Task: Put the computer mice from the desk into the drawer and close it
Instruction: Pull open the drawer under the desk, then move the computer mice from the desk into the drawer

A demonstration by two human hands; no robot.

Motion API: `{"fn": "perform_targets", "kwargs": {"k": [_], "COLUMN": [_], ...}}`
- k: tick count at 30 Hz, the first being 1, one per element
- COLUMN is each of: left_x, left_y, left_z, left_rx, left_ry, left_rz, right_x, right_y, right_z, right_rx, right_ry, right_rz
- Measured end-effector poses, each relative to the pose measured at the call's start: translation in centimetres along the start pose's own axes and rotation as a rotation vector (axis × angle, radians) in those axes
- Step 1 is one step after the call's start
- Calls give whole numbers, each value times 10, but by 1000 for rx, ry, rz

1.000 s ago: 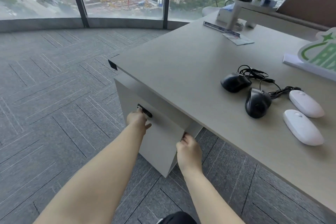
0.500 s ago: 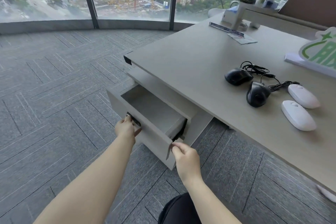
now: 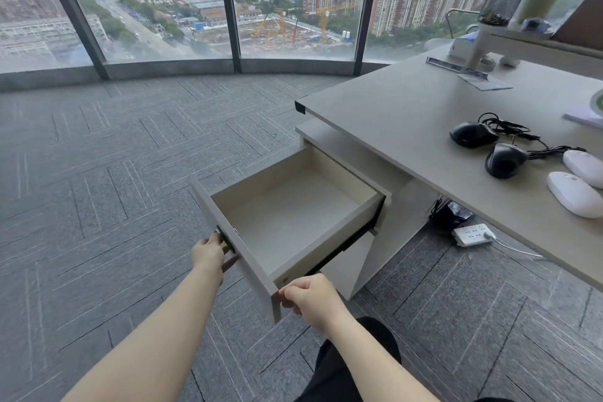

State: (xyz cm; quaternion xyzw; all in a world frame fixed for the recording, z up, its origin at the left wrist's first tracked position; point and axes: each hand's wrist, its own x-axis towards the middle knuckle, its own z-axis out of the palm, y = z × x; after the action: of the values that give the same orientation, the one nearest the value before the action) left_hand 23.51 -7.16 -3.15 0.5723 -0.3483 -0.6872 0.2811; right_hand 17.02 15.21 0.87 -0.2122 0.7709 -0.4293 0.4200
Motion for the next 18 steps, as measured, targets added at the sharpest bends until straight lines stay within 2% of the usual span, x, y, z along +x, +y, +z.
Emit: {"fn": "perform_targets", "kwargs": {"k": [5, 8, 10, 11, 15, 18], "left_x": [-6, -17, -30, -40, -107, -163], "left_y": [-1, 7, 19, 26, 51, 49], "left_z": [-17, -16, -9, -1, 68, 145], "left_rx": [68, 243, 466, 543, 571, 552], "left_ry": [-30, 87, 204, 199, -69, -350], "left_rz": [28, 56, 233, 358, 757, 884], "right_x": [-1, -8, -16, -19, -33, -51], "right_y": [4, -2, -13, -19, -47, -58], "right_z": [12, 8, -5, -16, -96, -169], "right_rx": [-33, -47, -43, -15, 79, 16], "right_ry": [-13, -31, 29, 79, 414, 756], "right_rz": [-30, -48, -107, -143, -286, -367]}}
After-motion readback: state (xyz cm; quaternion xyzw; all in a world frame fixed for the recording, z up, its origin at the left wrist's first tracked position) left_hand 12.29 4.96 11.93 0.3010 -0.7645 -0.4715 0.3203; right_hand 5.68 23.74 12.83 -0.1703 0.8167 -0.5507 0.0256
